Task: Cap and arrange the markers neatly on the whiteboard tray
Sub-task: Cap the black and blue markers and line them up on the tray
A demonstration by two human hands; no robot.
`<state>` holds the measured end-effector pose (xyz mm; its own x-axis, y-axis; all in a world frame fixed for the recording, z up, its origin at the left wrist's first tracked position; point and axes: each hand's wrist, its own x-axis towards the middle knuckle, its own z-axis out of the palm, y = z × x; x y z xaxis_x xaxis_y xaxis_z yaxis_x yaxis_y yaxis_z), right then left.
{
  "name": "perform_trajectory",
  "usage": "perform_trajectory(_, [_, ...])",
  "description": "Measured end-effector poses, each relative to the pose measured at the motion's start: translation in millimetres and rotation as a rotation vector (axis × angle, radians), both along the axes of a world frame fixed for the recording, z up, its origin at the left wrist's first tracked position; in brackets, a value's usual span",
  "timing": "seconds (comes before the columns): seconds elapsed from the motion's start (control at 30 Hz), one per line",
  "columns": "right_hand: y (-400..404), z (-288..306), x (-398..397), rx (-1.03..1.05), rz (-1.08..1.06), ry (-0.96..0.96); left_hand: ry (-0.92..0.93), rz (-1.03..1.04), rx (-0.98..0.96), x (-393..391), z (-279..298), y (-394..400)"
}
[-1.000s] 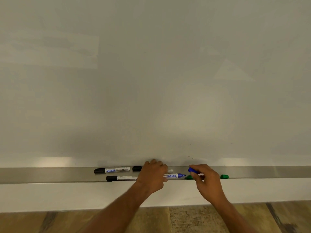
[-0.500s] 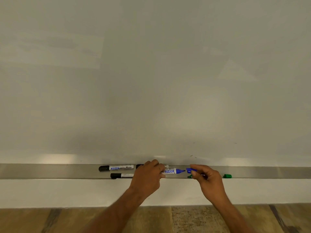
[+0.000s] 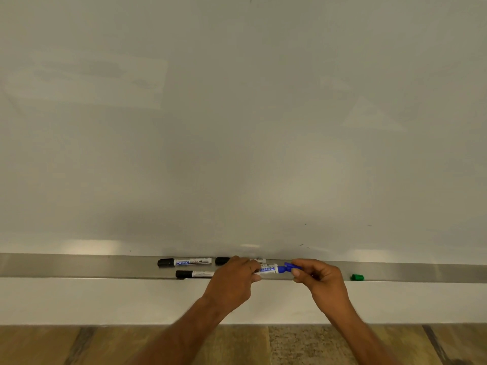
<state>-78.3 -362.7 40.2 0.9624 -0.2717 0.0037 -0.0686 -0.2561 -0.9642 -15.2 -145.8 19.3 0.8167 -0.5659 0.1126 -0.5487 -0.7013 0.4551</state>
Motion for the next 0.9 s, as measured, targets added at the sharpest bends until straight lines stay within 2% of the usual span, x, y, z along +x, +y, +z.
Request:
perform_trajectory(0.6, [3, 13, 3, 0.021, 0.101, 0.028, -0.016, -0.061, 0.128, 1, -1, 1])
perform_trajectory(0.77, [4, 11, -1, 0.037, 0.088, 0.003, 0.136, -0.122, 0.04, 3, 7, 5])
perform_trajectory(0.9, [9, 3, -7, 0.048, 0.068, 0.014, 0.239, -0.178, 0.089, 12, 22, 6])
